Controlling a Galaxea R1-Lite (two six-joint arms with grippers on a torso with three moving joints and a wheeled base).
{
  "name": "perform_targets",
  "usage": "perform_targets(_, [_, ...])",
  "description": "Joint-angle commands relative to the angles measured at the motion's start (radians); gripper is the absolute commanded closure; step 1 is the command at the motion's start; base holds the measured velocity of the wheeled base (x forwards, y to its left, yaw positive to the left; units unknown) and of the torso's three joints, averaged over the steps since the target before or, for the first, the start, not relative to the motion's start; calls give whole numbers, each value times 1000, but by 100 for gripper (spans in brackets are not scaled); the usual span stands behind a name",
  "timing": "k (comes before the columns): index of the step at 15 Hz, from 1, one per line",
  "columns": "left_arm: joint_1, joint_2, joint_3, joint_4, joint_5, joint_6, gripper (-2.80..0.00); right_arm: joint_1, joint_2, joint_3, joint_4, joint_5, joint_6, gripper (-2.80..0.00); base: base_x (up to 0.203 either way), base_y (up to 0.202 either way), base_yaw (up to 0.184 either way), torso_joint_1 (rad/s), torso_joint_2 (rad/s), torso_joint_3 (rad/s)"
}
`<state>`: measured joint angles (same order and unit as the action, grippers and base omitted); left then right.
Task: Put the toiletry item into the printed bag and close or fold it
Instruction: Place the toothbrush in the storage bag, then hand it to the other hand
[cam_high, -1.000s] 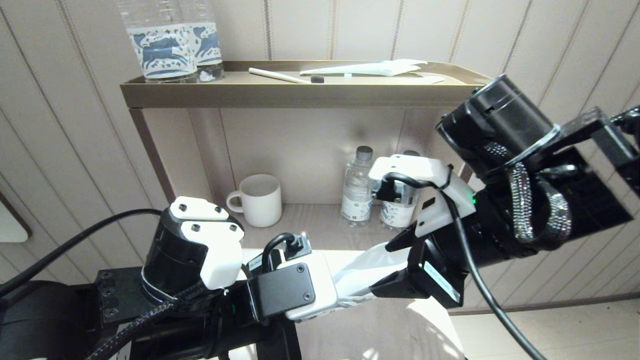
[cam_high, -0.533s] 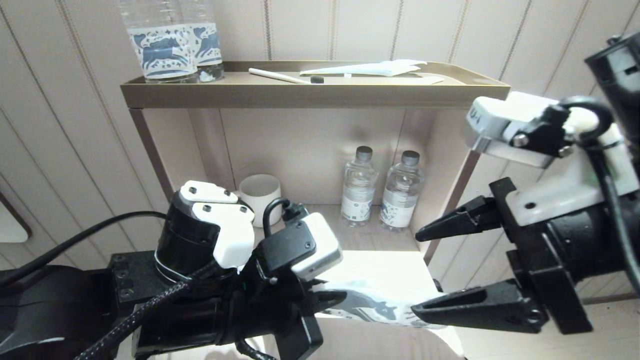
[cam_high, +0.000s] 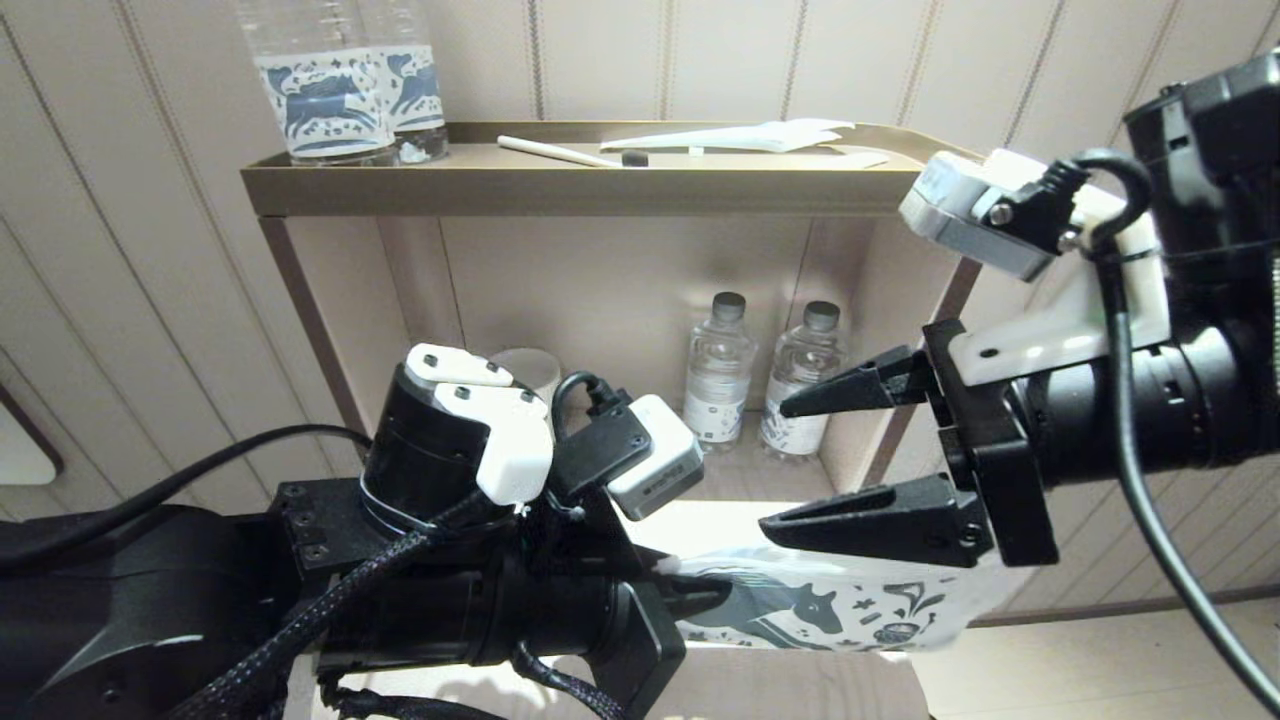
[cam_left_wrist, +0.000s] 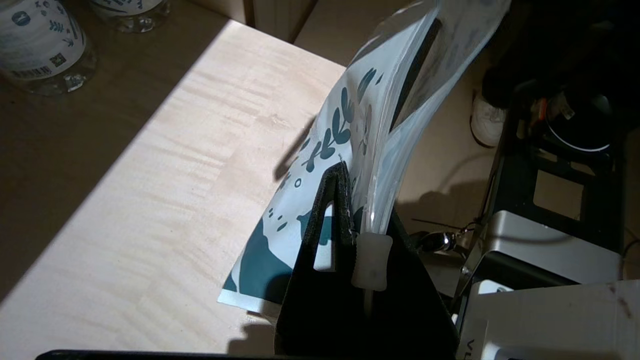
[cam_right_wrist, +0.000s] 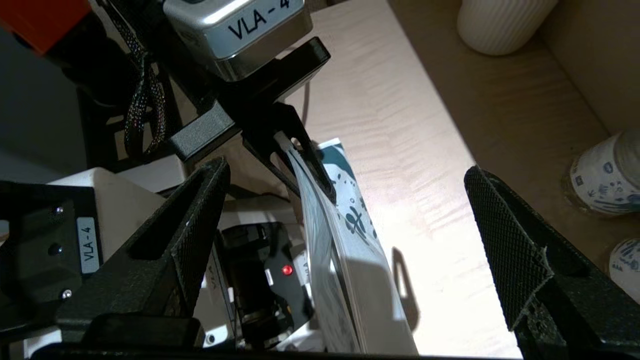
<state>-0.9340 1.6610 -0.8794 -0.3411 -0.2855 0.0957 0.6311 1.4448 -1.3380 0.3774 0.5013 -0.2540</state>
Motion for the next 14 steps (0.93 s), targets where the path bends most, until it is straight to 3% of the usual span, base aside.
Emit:
perform_targets(1, [0,19,-10,1,-1,0,0,-6,9,13,-3,4,-3,-280,0,0,0,0,0,0])
perform_targets(5, [0,41,-55,28,-7,-42,0,-4,15,33,-6,4,-10,-280,0,0,0,0,0,0])
perform_targets(9, [1,35,-133,134,-39,-48,0,-5,32,21,-9,5,-18,-280,0,0,0,0,0,0])
perform_targets(10, [1,34,-144,145,-56,-48,0,-9,33,30,-17,5,-18,0,0,0,0,0,0,0])
perform_targets(14, [1,48,-162,154,-61,-47,0,-13,22,86,-119,2,-4,0,0,0,0,0,0,0])
